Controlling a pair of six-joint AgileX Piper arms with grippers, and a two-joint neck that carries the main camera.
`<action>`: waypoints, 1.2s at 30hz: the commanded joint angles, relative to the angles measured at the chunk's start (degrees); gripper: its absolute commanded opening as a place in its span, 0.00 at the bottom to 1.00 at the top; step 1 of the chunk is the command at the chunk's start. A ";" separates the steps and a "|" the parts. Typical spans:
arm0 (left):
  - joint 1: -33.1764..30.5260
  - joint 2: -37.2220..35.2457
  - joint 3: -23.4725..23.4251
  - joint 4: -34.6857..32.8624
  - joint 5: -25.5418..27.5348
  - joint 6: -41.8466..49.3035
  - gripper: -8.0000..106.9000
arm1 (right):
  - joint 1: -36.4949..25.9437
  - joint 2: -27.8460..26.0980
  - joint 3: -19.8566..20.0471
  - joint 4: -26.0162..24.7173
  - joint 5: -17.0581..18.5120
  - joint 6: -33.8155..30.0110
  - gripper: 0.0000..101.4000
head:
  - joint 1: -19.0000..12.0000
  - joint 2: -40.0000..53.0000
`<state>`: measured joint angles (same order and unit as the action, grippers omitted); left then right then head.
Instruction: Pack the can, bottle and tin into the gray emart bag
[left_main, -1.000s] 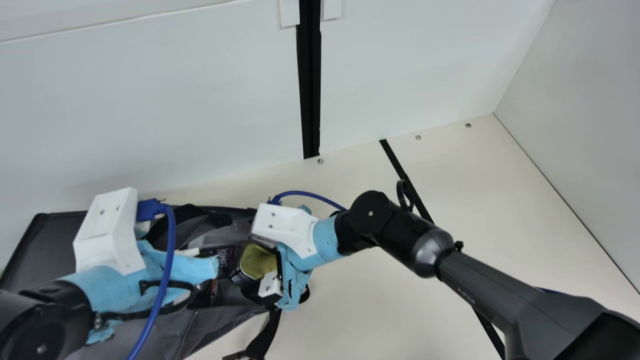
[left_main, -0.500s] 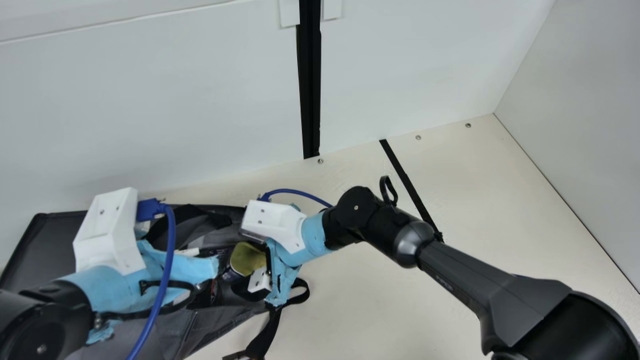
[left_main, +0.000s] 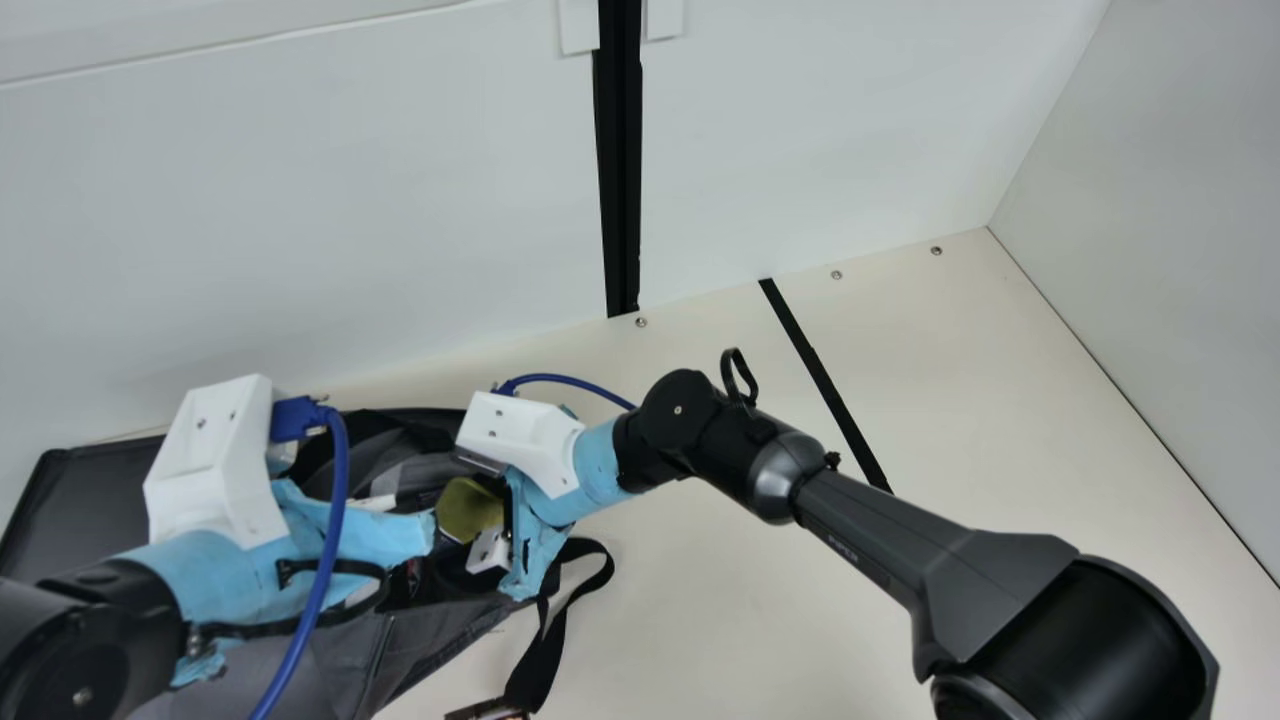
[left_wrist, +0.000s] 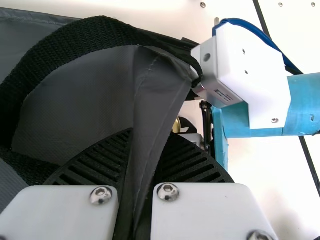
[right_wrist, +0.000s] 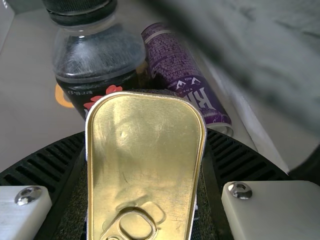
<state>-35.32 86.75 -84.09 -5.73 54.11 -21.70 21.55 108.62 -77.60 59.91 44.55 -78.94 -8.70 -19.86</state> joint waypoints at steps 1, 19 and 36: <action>0.00 0.00 0.00 0.00 0.00 0.00 0.16 | 0.22 0.25 -0.35 0.30 -0.38 0.26 0.00 | -1.30 -0.14; 0.00 0.00 0.00 0.00 0.00 0.00 0.16 | 3.08 1.65 -1.73 2.54 -2.45 2.03 0.03 | -1.30 -0.14; 0.00 0.00 0.00 0.00 0.00 0.00 0.16 | 3.34 1.08 -0.97 4.12 -2.23 1.11 0.59 | -1.30 -0.14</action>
<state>-35.32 86.75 -84.09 -5.73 54.11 -21.70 24.95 109.82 -78.72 64.04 42.26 -77.71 -8.70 -19.95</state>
